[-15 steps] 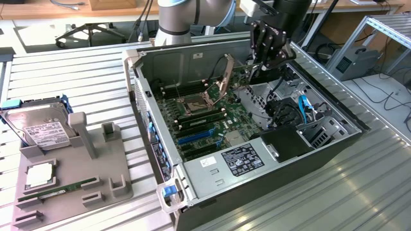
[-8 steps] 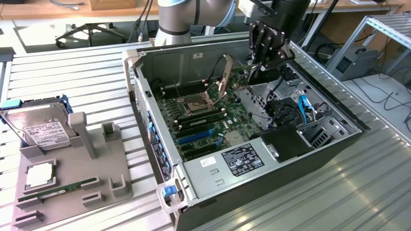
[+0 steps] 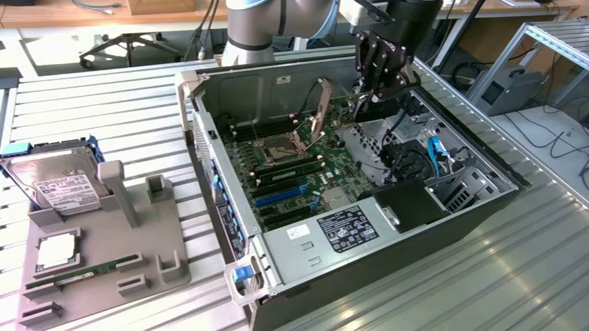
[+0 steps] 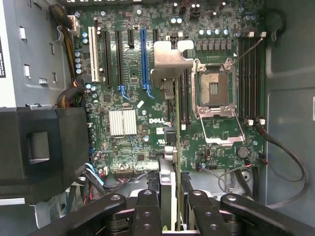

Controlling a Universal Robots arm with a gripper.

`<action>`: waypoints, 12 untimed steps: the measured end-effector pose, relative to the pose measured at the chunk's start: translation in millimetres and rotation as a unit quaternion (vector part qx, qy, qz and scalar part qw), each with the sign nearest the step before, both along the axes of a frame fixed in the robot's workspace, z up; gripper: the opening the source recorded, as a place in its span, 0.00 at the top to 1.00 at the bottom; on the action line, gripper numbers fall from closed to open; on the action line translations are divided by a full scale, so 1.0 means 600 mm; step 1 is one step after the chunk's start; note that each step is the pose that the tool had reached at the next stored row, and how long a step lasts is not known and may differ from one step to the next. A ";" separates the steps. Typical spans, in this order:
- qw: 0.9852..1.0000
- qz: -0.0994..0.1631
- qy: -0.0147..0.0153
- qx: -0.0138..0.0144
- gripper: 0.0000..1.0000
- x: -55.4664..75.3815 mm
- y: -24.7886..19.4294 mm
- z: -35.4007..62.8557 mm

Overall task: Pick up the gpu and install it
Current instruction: 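Insert the gpu into the slot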

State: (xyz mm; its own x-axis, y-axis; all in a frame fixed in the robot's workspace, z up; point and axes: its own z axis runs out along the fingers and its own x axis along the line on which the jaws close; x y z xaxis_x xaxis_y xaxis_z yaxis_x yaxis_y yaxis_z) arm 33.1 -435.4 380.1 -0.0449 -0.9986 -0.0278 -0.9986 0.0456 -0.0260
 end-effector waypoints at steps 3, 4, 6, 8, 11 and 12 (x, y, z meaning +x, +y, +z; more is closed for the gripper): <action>1.000 0.000 0.000 0.000 0.73 -0.002 0.0000 -0.001; 1.000 0.000 0.000 0.000 0.73 -0.003 0.0000 -0.001; 1.000 0.000 0.000 0.000 0.73 -0.005 -0.0001 -0.001; 1.000 0.000 0.000 0.000 0.73 -0.007 0.0000 -0.001; 1.000 0.000 0.000 0.000 0.73 -0.008 0.0000 -0.002; 1.000 0.000 0.000 0.000 0.73 -0.008 0.0000 -0.002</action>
